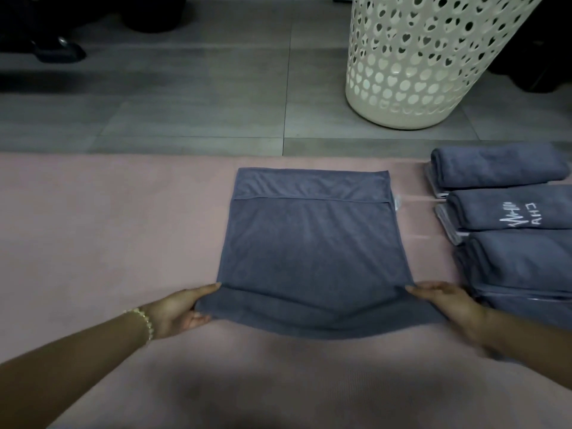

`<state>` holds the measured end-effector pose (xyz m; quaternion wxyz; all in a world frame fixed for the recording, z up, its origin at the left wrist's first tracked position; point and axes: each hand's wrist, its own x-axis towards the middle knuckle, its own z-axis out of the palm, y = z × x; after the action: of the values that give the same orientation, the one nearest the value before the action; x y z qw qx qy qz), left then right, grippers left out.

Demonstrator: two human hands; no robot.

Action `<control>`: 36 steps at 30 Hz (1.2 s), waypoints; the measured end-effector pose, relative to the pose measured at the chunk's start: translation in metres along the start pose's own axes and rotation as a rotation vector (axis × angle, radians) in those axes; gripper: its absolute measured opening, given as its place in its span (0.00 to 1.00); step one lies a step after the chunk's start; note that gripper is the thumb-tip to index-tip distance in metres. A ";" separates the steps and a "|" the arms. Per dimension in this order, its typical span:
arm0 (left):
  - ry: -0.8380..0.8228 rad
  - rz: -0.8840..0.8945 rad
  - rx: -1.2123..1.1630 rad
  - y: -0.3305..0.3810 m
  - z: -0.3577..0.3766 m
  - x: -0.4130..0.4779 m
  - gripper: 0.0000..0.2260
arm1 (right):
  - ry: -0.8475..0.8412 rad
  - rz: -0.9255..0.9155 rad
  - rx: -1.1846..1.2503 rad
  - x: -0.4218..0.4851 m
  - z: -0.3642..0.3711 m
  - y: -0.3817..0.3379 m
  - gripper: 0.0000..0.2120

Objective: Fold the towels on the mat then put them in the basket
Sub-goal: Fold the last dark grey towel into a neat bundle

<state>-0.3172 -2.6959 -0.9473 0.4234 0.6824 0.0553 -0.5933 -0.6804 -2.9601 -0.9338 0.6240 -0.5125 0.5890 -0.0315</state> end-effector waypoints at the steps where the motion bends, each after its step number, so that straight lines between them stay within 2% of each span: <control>1: -0.007 -0.012 -0.071 0.015 0.002 0.001 0.08 | -0.021 -0.012 0.043 0.006 -0.001 -0.016 0.28; 3: -0.013 0.004 -0.161 0.051 0.006 0.008 0.06 | -0.029 -0.040 0.186 0.020 -0.002 -0.052 0.19; 4: -0.007 0.040 -0.195 0.071 0.010 0.013 0.07 | 0.004 -0.068 0.285 0.029 -0.002 -0.072 0.10; 5: -0.007 0.093 -0.245 0.093 0.017 0.016 0.08 | 0.049 -0.098 0.384 0.040 -0.004 -0.090 0.06; 7: -0.019 0.244 -0.369 0.130 0.029 0.025 0.09 | 0.103 -0.154 0.548 0.062 -0.005 -0.121 0.07; 9: 0.034 0.405 -0.378 0.152 0.036 0.039 0.10 | 0.108 -0.208 0.580 0.078 -0.006 -0.134 0.07; 10: 0.121 0.463 -0.297 0.155 0.037 0.049 0.11 | 0.118 -0.217 0.541 0.086 -0.004 -0.133 0.08; 12: 0.323 0.534 -0.045 0.146 0.034 0.068 0.09 | 0.216 -0.224 0.291 0.106 -0.001 -0.113 0.10; 15: 0.485 0.500 0.330 0.119 0.025 0.099 0.16 | 0.379 -0.249 -0.081 0.130 0.002 -0.083 0.08; 18: 0.513 0.480 0.588 0.104 0.018 0.121 0.17 | 0.388 -0.153 -0.181 0.144 0.006 -0.076 0.13; 21: 0.491 0.509 0.694 0.108 0.019 0.132 0.17 | 0.370 -0.098 -0.404 0.148 0.013 -0.084 0.16; 24: 0.482 0.481 0.768 0.116 0.023 0.136 0.18 | 0.399 -0.077 -0.489 0.152 0.019 -0.091 0.21; 28: 0.447 0.437 0.676 0.123 0.037 0.135 0.18 | 0.338 -0.018 -0.495 0.155 0.022 -0.097 0.25; 31: 0.413 0.398 0.399 0.127 0.053 0.131 0.19 | 0.302 -0.001 -0.410 0.154 0.025 -0.102 0.27; 33: 0.415 0.435 0.275 0.130 0.058 0.125 0.16 | 0.302 -0.053 -0.317 0.151 0.027 -0.107 0.23; 36: 0.375 0.483 0.252 0.132 0.053 0.114 0.12 | 0.291 -0.141 -0.232 0.142 0.024 -0.112 0.16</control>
<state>-0.2482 -2.8624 -0.9742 0.4467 0.8201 -0.1047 -0.3420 -0.5559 -3.0903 -0.9630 0.4651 -0.6111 0.6354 -0.0807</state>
